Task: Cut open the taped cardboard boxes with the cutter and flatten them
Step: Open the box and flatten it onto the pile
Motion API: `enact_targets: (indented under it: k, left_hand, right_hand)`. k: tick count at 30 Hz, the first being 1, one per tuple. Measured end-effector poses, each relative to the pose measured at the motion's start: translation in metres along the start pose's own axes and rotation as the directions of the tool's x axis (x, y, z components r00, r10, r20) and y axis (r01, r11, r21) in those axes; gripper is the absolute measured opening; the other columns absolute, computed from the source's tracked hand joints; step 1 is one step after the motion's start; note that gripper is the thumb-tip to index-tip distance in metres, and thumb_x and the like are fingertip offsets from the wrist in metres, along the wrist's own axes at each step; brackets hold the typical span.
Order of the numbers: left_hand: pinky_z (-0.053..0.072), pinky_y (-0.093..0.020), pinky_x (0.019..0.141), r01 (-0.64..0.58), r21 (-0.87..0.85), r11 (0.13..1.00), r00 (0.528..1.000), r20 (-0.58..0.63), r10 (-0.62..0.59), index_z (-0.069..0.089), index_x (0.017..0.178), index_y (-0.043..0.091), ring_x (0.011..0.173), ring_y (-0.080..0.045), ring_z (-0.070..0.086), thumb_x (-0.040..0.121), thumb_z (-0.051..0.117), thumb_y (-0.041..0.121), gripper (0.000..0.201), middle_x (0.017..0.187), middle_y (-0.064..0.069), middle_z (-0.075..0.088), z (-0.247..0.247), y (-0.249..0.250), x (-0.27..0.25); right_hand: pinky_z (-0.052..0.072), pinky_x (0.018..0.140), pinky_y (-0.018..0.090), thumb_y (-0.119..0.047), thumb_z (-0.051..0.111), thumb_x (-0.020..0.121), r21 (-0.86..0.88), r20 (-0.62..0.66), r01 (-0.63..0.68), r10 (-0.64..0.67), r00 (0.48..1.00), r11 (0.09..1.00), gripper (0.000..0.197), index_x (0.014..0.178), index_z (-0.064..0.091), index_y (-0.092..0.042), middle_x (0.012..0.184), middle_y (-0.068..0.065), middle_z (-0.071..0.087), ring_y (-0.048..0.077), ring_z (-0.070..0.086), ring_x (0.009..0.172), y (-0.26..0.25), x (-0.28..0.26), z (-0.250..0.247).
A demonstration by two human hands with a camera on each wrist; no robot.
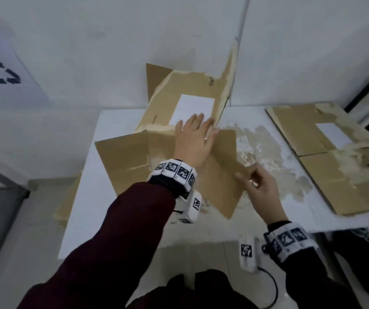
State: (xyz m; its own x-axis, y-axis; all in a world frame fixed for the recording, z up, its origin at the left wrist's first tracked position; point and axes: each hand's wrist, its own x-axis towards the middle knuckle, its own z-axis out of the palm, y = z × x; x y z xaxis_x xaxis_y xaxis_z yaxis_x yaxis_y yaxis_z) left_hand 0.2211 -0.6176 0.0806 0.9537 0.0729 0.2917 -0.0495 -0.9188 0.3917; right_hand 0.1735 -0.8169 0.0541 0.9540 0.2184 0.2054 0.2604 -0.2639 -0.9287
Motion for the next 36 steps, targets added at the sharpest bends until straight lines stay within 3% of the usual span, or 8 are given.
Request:
enact_targets:
  k: [4, 7, 10, 15, 18, 23, 30, 36]
  left_hand:
    - [0.002, -0.044, 0.115, -0.019, 0.053, 0.998, 0.997, -0.077, 0.024, 0.044, 0.14, 0.026, 0.143, -0.017, 0.025, 0.099, 0.023, 0.049, 0.052, 0.152, 0.001, 0.036, 0.007, 0.002, -0.015]
    - [0.009, -0.038, 0.112, -0.048, 0.049, 0.998, 0.995, -0.081, 0.052, 0.048, 0.138, 0.023, 0.142, -0.018, 0.027, 0.098, 0.023, 0.047, 0.053, 0.151, -0.001, 0.038, 0.004, -0.001, -0.024]
    - [0.018, -0.039, 0.112, -0.053, 0.037, 0.998, 0.993, -0.104, 0.056, 0.056, 0.132, 0.016, 0.14, -0.018, 0.032, 0.1, 0.019, 0.04, 0.054, 0.144, -0.001, 0.048, -0.004, -0.011, -0.032]
    - [0.031, -0.037, 0.092, -0.193, 0.042, 0.98, 0.932, -0.304, 0.197, 0.068, 0.105, 0.008, 0.109, -0.022, 0.052, 0.1, 0.034, 0.022, 0.037, 0.109, -0.004, 0.068, -0.008, -0.027, -0.061]
    - [0.029, -0.036, 0.089, -0.199, 0.037, 0.979, 0.919, -0.338, 0.2, 0.067, 0.097, 0.006, 0.099, -0.022, 0.05, 0.1, 0.033, 0.021, 0.037, 0.1, -0.006, 0.068, -0.009, -0.027, -0.07]
    - [0.028, -0.036, 0.089, -0.198, 0.049, 0.979, 0.916, -0.347, 0.203, 0.06, 0.096, 0.01, 0.099, -0.023, 0.051, 0.101, 0.032, 0.021, 0.031, 0.098, -0.006, 0.067, -0.007, -0.02, -0.075]
    - [0.034, -0.042, 0.09, -0.174, 0.091, 0.981, 0.922, -0.335, 0.195, 0.061, 0.093, 0.01, 0.099, -0.024, 0.053, 0.1, 0.033, 0.021, 0.031, 0.095, -0.006, 0.068, -0.001, -0.024, -0.052]
    - [0.033, -0.046, 0.095, -0.196, 0.126, 0.972, 0.929, -0.294, 0.225, 0.064, 0.105, 0.006, 0.109, -0.027, 0.054, 0.101, 0.033, 0.021, 0.035, 0.108, -0.009, 0.068, 0.02, -0.021, -0.013]
  right_hand:
    - [0.054, 0.061, 0.027, -0.036, 0.073, 0.075, -0.048, 0.244, 0.059, -0.046, 0.969, 0.997, 0.026, 0.078, 0.05, -0.026, 0.078, -0.015, 0.057, 0.006, 0.057, 0.073, -0.025, -0.02, 0.015]
    - [0.055, 0.068, 0.028, -0.047, 0.063, 0.082, 0.052, 0.371, 0.024, -0.042, 0.928, 0.998, 0.031, 0.089, 0.058, -0.018, 0.089, 0.005, 0.062, 0.015, 0.062, 0.08, -0.028, -0.019, 0.011]
    - [0.055, 0.065, 0.026, -0.051, 0.036, 0.092, 0.156, 0.359, -0.238, 0.17, 0.918, 0.959, 0.051, 0.104, 0.063, -0.009, 0.087, 0.005, 0.066, 0.015, 0.063, 0.075, -0.019, 0.001, -0.005]
    - [0.059, 0.062, 0.03, -0.022, 0.058, 0.092, -0.115, 0.362, -0.284, 0.306, 0.88, 0.952, 0.029, 0.116, 0.053, -0.007, 0.107, 0.018, 0.062, 0.024, 0.068, 0.075, 0.02, 0.09, -0.015]
    - [0.06, 0.062, 0.034, -0.033, 0.067, 0.085, -0.326, 0.384, -0.211, 0.333, 0.861, 0.922, 0.054, 0.127, 0.043, -0.011, 0.113, 0.017, 0.058, 0.024, 0.068, 0.075, 0.033, 0.148, 0.002]
    - [0.049, 0.085, 0.039, -0.051, 0.069, 0.075, -0.533, 0.326, 0.025, 0.179, 0.928, 0.846, 0.091, 0.143, 0.025, -0.01, 0.127, 0.017, 0.053, 0.034, 0.055, 0.11, 0.038, 0.207, 0.051]
    - [0.045, 0.066, 0.039, -0.021, 0.047, 0.093, -0.476, 0.301, 0.083, 0.073, 0.951, 0.876, 0.035, 0.12, 0.043, 0.001, 0.1, 0.02, 0.059, 0.035, 0.059, 0.084, 0.056, 0.225, 0.039]
    - [0.057, 0.076, 0.052, -0.017, 0.048, 0.096, -0.26, 0.088, -0.218, 0.247, 0.965, 0.941, 0.023, 0.112, 0.057, -0.004, 0.096, 0.02, 0.064, 0.036, 0.066, 0.088, 0.096, 0.27, -0.049]
